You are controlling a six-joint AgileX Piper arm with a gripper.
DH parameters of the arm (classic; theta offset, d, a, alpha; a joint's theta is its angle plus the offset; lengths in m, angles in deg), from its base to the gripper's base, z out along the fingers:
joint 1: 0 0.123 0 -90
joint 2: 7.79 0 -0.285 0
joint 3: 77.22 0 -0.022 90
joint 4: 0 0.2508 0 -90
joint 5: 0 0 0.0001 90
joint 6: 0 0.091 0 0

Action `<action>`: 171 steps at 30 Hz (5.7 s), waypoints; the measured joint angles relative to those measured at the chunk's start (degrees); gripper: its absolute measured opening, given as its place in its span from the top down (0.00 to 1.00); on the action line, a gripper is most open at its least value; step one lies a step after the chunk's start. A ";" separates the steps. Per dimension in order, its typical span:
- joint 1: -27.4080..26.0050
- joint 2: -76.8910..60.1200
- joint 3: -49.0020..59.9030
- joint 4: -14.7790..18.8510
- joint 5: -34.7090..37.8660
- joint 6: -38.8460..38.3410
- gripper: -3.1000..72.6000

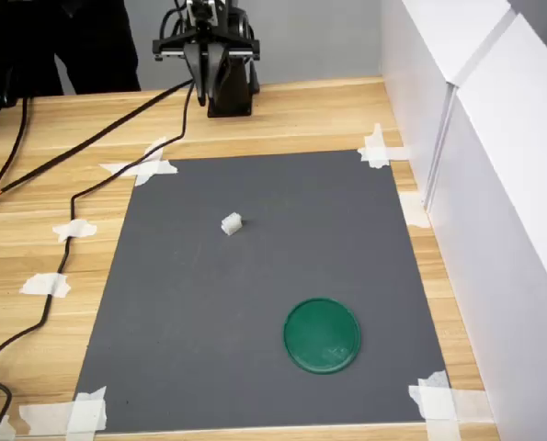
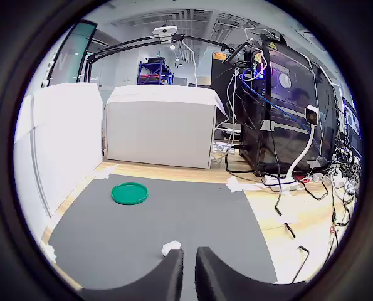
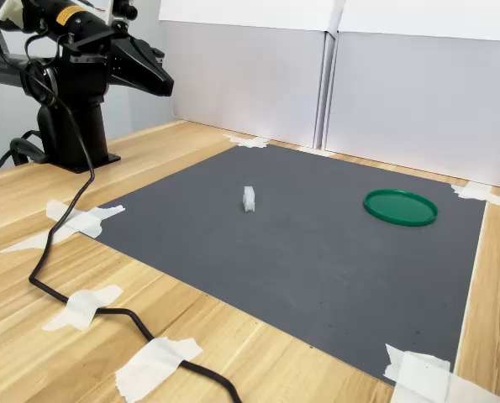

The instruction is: Grasp a white terminal and put it on the green lid.

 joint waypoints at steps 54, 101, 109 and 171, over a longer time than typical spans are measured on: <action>-3.52 46.93 -42.73 -1.87 40.66 -6.09 0.92; -5.19 93.36 -54.80 6.91 28.42 -17.99 0.02; -5.19 93.36 -54.80 7.92 29.27 -17.99 0.02; 1.16 100.46 -55.01 0.43 26.31 -11.40 0.40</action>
